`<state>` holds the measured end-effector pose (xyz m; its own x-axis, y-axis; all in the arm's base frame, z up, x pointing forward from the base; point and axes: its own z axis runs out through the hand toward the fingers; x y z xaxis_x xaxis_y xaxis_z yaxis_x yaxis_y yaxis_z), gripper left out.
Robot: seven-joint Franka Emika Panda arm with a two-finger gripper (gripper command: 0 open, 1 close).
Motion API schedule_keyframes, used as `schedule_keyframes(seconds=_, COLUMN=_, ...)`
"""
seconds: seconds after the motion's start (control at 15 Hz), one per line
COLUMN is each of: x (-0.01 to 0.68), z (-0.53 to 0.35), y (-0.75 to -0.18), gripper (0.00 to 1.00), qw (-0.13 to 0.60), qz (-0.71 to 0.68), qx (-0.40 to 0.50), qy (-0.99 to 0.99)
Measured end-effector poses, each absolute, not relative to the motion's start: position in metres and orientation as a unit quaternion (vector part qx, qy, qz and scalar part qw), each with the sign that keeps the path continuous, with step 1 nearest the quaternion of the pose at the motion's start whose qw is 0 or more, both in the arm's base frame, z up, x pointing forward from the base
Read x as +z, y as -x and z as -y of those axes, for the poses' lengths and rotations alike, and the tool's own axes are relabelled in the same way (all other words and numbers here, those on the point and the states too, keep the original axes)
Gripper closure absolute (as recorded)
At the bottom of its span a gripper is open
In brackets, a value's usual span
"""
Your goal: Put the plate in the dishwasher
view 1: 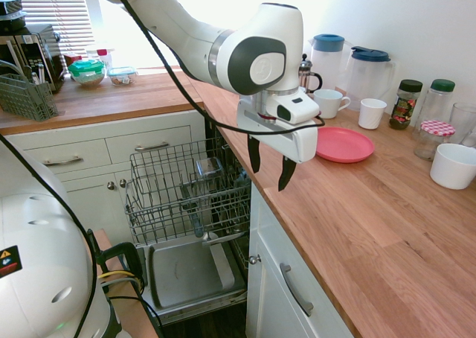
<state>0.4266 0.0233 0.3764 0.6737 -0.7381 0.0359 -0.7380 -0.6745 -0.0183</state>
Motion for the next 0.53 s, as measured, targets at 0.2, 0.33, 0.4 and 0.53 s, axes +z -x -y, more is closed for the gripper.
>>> schedule_keyframes(seconds=0.2, x=0.377, z=-0.026, y=-0.429, gripper=0.0, qw=0.005, qz=-0.409, qx=-0.027, qy=0.912)
schedule_keyframes(seconds=0.33, x=0.383, z=-0.03, y=-0.437, gripper=0.0, qw=0.01, qz=-0.415, qx=-0.032, qy=0.909)
schedule_keyframes(seconds=0.4, x=0.387, z=-0.031, y=-0.445, gripper=0.0, qw=0.017, qz=-0.419, qx=-0.034, qy=0.907)
schedule_keyframes(seconds=0.53, x=0.397, z=-0.024, y=-0.468, gripper=0.0, qw=0.037, qz=-0.439, qx=-0.036, qy=0.897)
